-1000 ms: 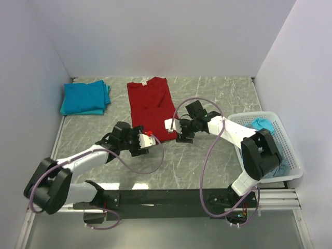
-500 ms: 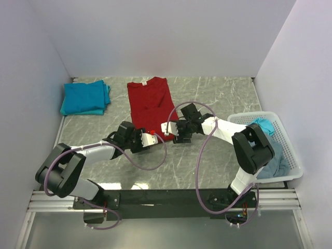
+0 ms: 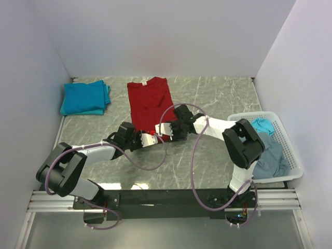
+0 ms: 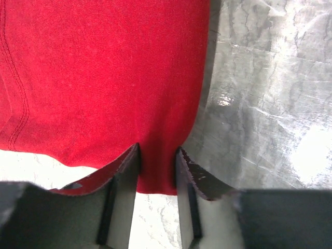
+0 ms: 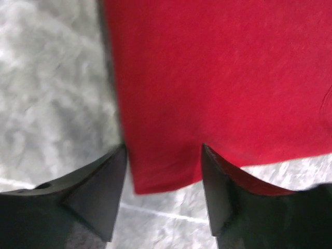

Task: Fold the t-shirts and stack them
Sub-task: Fold the tshirt

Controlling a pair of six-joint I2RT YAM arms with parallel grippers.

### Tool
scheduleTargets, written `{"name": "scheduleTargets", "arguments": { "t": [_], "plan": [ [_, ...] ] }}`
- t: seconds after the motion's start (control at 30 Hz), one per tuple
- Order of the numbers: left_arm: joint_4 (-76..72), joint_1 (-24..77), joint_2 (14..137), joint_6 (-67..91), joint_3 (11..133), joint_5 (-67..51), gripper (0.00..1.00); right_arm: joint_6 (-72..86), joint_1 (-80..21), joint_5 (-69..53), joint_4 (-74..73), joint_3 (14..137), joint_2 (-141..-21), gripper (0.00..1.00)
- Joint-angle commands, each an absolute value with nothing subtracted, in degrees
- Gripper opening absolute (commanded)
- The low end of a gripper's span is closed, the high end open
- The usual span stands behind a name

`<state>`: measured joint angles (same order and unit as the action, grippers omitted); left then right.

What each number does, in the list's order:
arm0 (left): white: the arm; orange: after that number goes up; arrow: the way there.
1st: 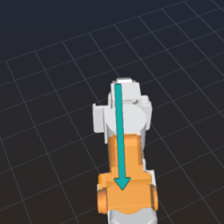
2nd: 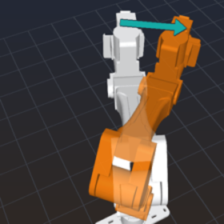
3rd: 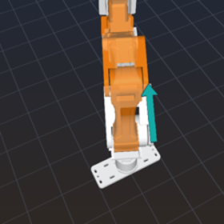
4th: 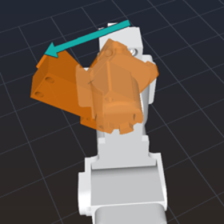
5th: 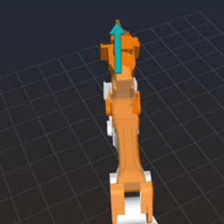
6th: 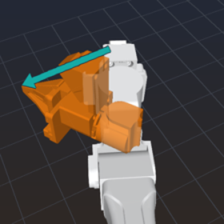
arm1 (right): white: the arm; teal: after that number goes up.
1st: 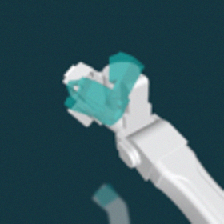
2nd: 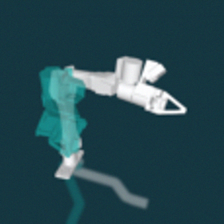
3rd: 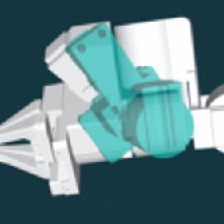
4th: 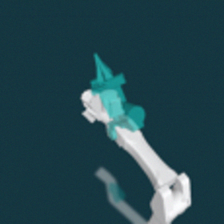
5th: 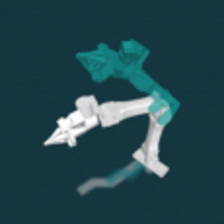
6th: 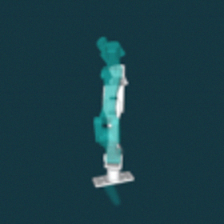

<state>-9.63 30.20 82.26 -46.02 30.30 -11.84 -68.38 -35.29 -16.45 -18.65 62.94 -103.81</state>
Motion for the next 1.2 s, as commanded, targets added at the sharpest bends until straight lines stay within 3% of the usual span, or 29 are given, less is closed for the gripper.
{"name": "scheduleTargets", "arguments": {
  "t": [0.0,0.1,0.13,0.17,0.23,0.3,0.5,0.83,1.03,1.17],
  "plan": [
    [-10.64,30.32,82.0,-46.14,30.06,-11.78,0.34,-66.01,-36.47,-11.69,-18.28,65.65,-107.66,0.62],
    [-9.67,30.41,82.0,-46.06,30.5,-12.83,0.27,-65.48,-36.65,-10.46,-19.16,67.06,-109.33,0.44],
    [-9.32,30.32,82.0,-45.88,30.59,-13.18,0.25,-65.48,-36.56,-10.55,-20.03,67.32,-109.77,0.28],
    [-8.01,30.32,82.09,-45.88,31.02,-13.62,0.23,-65.65,-36.56,-10.63,-20.39,67.32,-109.69,0.2],
    [-6.77,30.41,81.83,-45.62,31.29,-15.2,0.07,-66.0,-36.47,-12.3,-22.05,66.71,-108.47,0.01],
    [-4.49,30.59,80.43,-45.53,31.46,-16.52,0.0,-66.36,-36.48,-14.14,-25.03,66.01,-106.97,0.0],
    [8.23,35.32,72.17,-44.39,33.22,-24.77,0.0,-66.54,-36.74,-20.56,-36.28,61.45,-97.22,0.0],
    [17.22,55.88,56.44,-29.89,30.67,-30.32,0.0,-63.9,-43.68,-27.42,-50.88,42.63,-65.07,0.0],
    [16.35,56.43,49.75,-30.66,32.08,-24.18,0.0,-56.44,-43.33,-23.75,-48.35,43.41,-61.61,0.0],
    [15.64,50.12,55.53,-36.55,36.55,-24.6,0.0,-53.27,-36.24,-23.73,-46.41,50.26,-65.03,0.0]
  ]
}}
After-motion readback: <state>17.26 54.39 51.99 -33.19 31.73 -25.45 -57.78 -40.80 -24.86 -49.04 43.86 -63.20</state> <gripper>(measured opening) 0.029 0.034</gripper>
